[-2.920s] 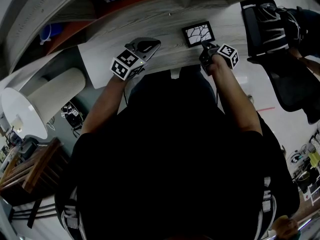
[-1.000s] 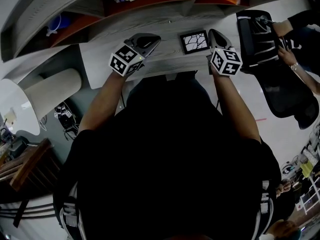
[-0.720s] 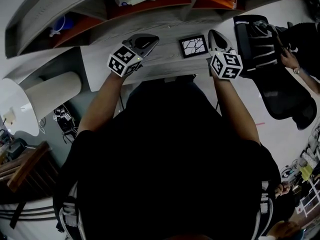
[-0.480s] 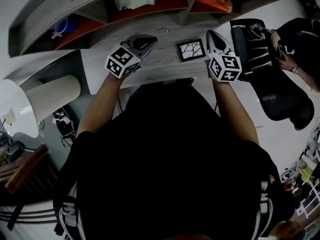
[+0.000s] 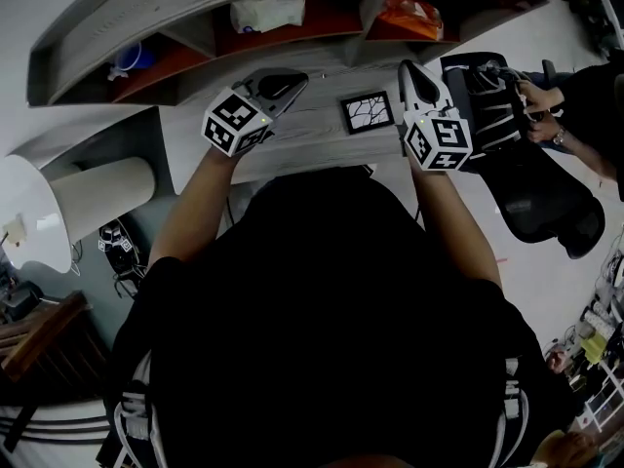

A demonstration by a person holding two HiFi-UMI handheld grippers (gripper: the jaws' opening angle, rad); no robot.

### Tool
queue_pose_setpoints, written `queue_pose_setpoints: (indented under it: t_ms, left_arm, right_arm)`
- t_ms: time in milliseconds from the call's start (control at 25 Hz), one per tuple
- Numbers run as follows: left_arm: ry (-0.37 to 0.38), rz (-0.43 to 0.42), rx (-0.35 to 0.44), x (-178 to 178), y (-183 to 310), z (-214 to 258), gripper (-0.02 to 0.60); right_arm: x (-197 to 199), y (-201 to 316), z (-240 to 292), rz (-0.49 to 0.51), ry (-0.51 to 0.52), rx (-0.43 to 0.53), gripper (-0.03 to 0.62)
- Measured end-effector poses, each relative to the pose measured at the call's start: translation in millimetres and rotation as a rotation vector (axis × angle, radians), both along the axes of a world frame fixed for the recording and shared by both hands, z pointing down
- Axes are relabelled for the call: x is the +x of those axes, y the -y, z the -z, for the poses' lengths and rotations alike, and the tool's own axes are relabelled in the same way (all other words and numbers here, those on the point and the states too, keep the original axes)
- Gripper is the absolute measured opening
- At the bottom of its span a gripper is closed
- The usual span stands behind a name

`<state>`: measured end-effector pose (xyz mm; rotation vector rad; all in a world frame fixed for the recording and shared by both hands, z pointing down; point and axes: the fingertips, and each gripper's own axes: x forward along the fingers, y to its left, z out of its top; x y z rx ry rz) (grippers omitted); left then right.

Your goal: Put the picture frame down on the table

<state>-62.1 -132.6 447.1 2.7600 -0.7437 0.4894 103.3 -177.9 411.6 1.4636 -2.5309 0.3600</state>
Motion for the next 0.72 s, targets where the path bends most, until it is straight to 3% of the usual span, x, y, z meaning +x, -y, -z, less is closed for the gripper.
queue_pose_setpoints:
  t_ms: [480, 720]
  left_arm:
    - [-0.047, -0.004, 0.089, 6.6, 7.4, 58.1, 0.017]
    - [-0.015, -0.029, 0.131, 13.1, 2.8, 71.9, 0.017]
  right_arm:
    - [-7.8, -0.1, 56.0, 0.031, 0.025, 0.11, 0.008]
    - [-6.2, -2.8, 66.8, 0.038, 0.015, 0.126, 0.008]
